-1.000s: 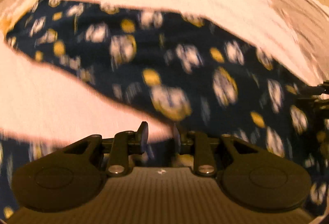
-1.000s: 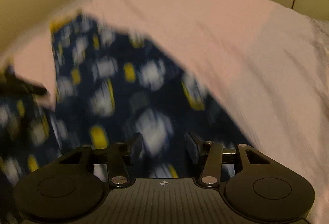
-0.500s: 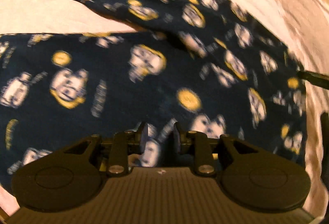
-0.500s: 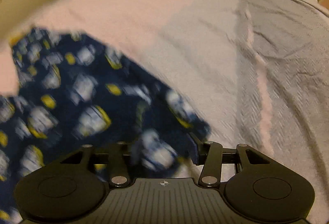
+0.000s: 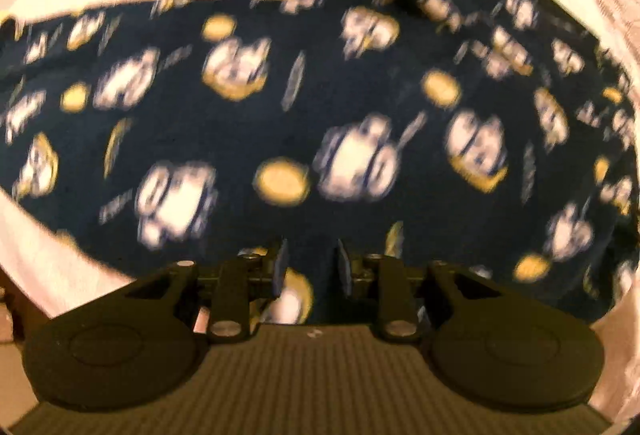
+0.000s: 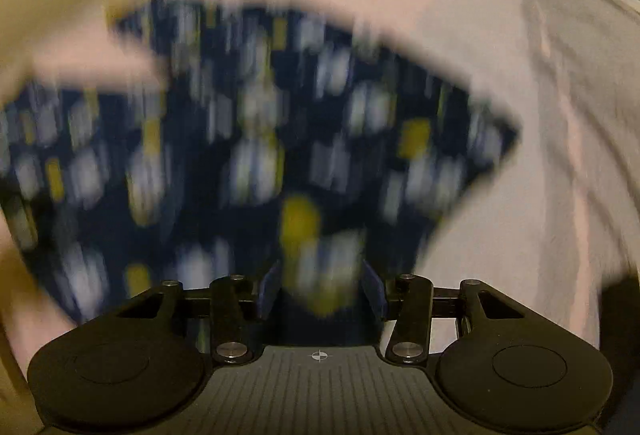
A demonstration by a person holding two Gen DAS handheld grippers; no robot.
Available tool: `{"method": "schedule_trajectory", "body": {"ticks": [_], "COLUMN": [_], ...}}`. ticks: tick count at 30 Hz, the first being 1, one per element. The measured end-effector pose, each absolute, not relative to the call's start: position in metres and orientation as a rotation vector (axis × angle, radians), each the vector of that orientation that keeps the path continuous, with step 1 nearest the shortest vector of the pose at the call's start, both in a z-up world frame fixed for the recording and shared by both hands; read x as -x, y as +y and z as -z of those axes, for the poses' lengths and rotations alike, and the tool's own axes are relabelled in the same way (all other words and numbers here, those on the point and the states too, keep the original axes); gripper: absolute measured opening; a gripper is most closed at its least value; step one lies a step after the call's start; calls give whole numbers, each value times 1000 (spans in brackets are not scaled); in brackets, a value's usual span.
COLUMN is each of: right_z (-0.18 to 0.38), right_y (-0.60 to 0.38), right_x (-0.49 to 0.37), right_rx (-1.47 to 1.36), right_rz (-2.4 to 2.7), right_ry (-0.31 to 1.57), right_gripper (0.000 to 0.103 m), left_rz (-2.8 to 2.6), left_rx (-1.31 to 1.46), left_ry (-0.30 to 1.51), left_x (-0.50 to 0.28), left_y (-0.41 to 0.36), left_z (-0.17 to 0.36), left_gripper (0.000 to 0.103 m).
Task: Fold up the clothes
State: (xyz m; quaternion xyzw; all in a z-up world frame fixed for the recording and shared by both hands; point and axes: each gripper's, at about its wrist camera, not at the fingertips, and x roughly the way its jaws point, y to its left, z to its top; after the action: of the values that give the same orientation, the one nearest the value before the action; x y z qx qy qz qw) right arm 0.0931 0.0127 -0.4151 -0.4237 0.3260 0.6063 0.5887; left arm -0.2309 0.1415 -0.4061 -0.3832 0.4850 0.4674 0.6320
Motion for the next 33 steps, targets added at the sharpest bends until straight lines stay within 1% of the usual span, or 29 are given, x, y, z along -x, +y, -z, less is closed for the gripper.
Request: {"method": "schedule_trajectory", "body": {"ticks": [2, 6, 7, 10, 12, 14, 15, 16, 18, 20, 23, 25, 26, 28, 31, 33], "right_z": [423, 393, 384, 379, 394, 417, 428, 429, 416, 395, 369, 366, 369, 389, 419, 423], "right_y": [-7, -11, -8, 6, 14, 16, 16, 13, 11, 17, 28, 41, 47, 54, 64, 68], "right_x": [-80, -65, -59, -34, -19, -5, 2, 11, 30, 53, 84, 99, 106, 115, 126, 132], "right_rx": [1062, 929, 889, 788, 746, 785, 822, 822, 794, 768, 722, 702, 692, 675, 748, 811], "right_rz": [-1329, -1259, -1260, -1249, -1174, -1031, -943, -899, -873, -894, -990, -1083, -1113, -1133, -1117, -1140], "right_ry": [725, 738, 715, 761, 862, 1010, 1081, 1098, 1073, 1021, 923, 885, 885, 950, 1078, 1068], "right_gripper": [47, 47, 47, 47, 47, 47, 47, 47, 47, 47, 47, 47, 47, 47, 47, 47], "left_rz": [-1063, -1132, -1162, -1252, -1279, -1196, -1149, -1105, -1034, -1038, -1113, -1179, -1211, -1259, -1252, -1236], "left_rx": [877, 804, 799, 790, 787, 832, 830, 822, 767, 777, 854, 857, 844, 833, 922, 974], "left_ry": [1092, 1048, 1028, 962, 965, 1014, 1025, 1036, 1057, 1034, 942, 878, 852, 853, 907, 911], "left_x": [247, 298, 316, 368, 398, 418, 423, 428, 438, 457, 496, 513, 520, 529, 534, 538], "left_y": [137, 144, 153, 185, 208, 221, 220, 218, 209, 205, 217, 228, 234, 247, 248, 242], "left_z": [401, 389, 388, 387, 397, 412, 411, 408, 395, 381, 367, 363, 364, 374, 395, 401], "left_gripper": [23, 23, 23, 23, 22, 23, 23, 23, 23, 23, 23, 22, 22, 21, 21, 22]}}
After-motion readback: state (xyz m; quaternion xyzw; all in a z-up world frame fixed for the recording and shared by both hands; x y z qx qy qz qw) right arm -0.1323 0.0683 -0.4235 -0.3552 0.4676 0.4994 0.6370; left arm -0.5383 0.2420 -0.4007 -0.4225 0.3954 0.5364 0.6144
